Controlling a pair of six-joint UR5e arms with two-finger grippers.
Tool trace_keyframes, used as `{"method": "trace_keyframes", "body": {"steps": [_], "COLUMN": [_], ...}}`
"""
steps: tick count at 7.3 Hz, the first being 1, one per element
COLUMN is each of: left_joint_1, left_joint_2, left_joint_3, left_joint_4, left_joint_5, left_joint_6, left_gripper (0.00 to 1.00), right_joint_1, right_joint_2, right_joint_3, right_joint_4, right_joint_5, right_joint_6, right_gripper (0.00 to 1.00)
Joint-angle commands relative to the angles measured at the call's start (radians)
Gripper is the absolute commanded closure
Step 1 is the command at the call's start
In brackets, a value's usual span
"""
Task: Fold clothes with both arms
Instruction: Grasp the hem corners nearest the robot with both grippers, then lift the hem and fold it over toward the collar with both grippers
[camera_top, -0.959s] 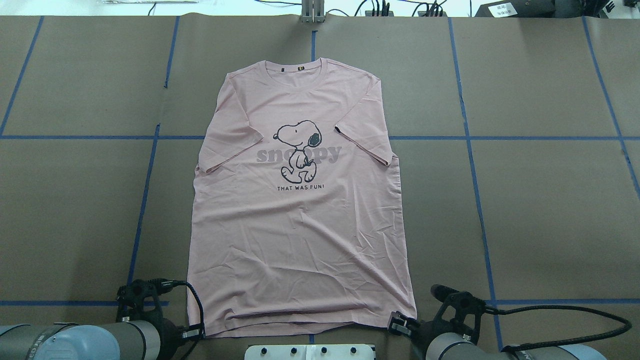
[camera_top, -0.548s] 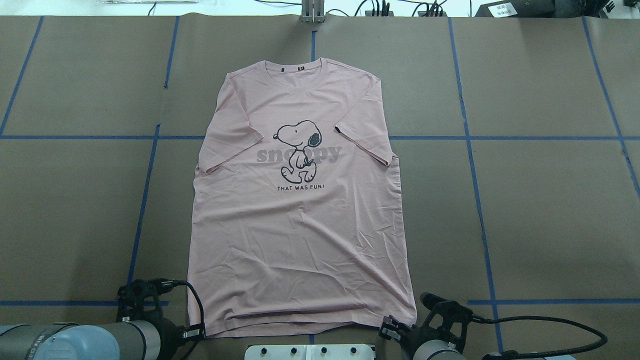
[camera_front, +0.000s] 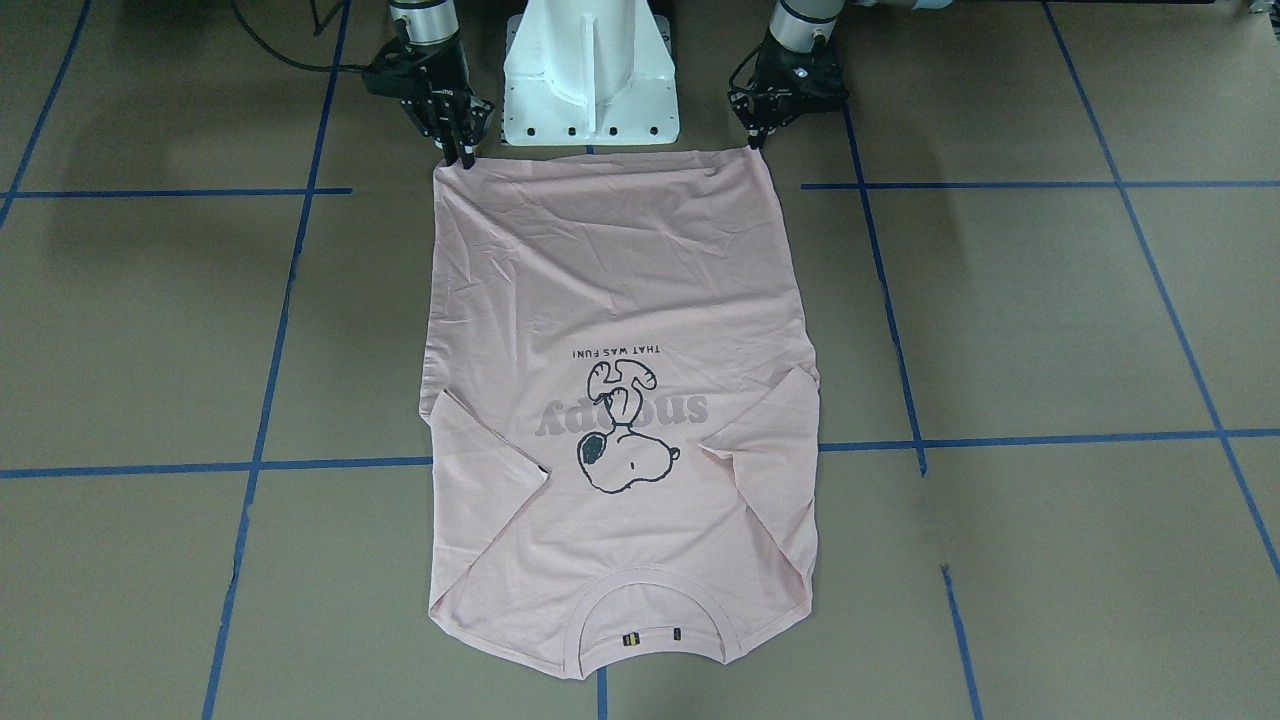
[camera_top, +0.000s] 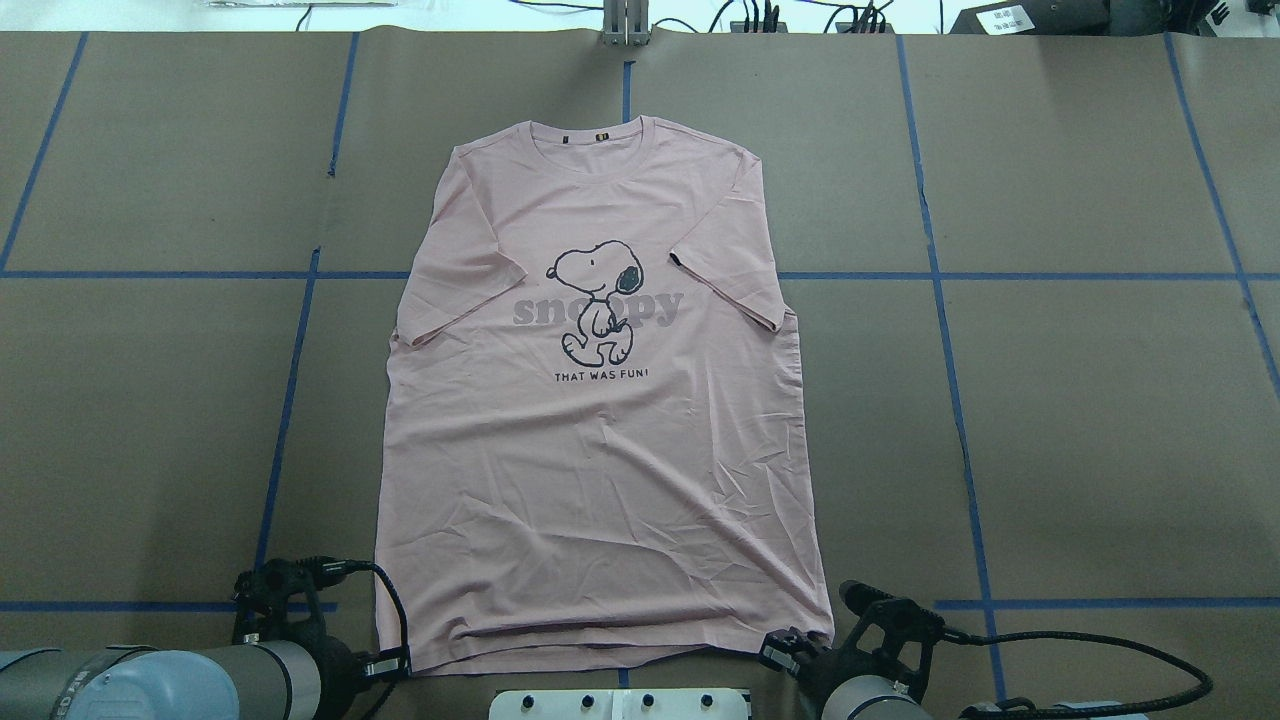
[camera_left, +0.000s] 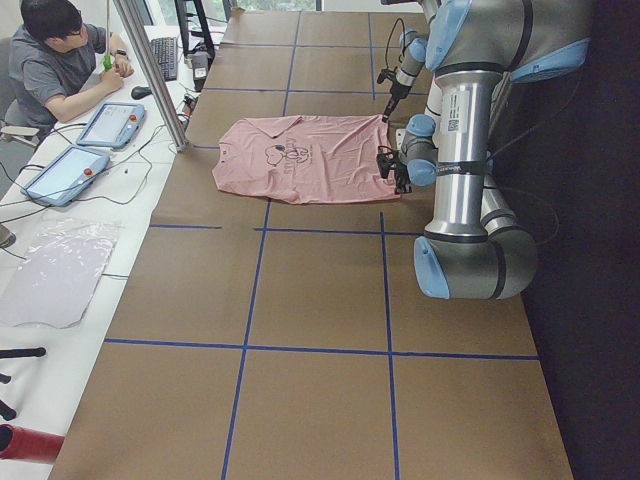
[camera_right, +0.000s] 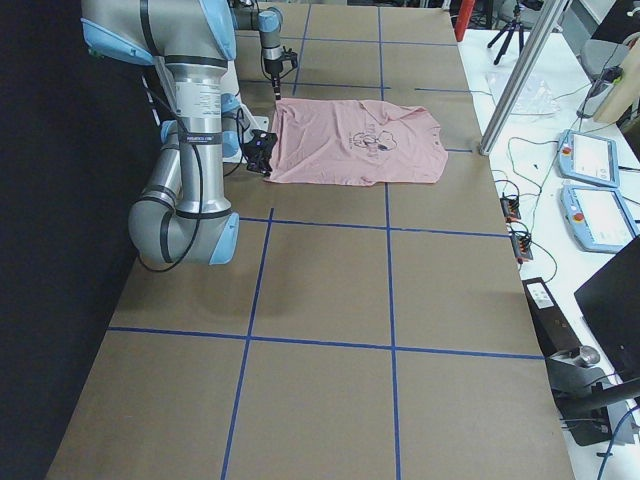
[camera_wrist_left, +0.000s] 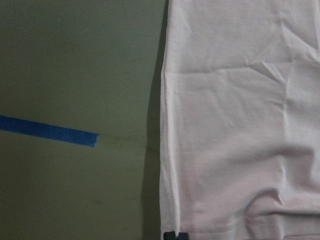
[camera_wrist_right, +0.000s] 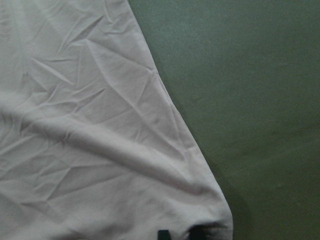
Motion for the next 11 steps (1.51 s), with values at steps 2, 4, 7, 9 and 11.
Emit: {"method": "trace_keyframes", "body": {"steps": [2,4,7,9,11], "left_joint_1": [-0.009,-0.02,-0.194,-0.258,-0.378], "left_joint_2": [0.001,0.01,-0.141,-0.229,-0.345], "left_joint_3": [-0.045,-0.234,-0.573,-0.528,-0.336], "left_joint_4": [0.009,0.152,0.584,0.635,0.636], "left_joint_5": [-0.008,-0.035,-0.267,-0.308,-0.305], "left_joint_6": [0.009,0.07,0.179,0.285,0.429], "left_gripper": [1.0,1.0,1.0,1.0,1.0], "right_joint_1": [0.034,0.035,0.027,0.073,0.199], "right_joint_2": [-0.011,-0.003,0.216,0.334,0.386], "right_joint_3": [0.05,0.285,0.592,0.578,0.45], "right_joint_4": [-0.009,-0.259,-0.744,-0.873,-0.823], "right_joint_5": [-0.001,0.022,0.124,0.19,0.187], "right_joint_6": [-0.007,-0.01,-0.008,-0.014,-0.185], "right_gripper": [1.0,1.0,1.0,1.0,1.0]}}
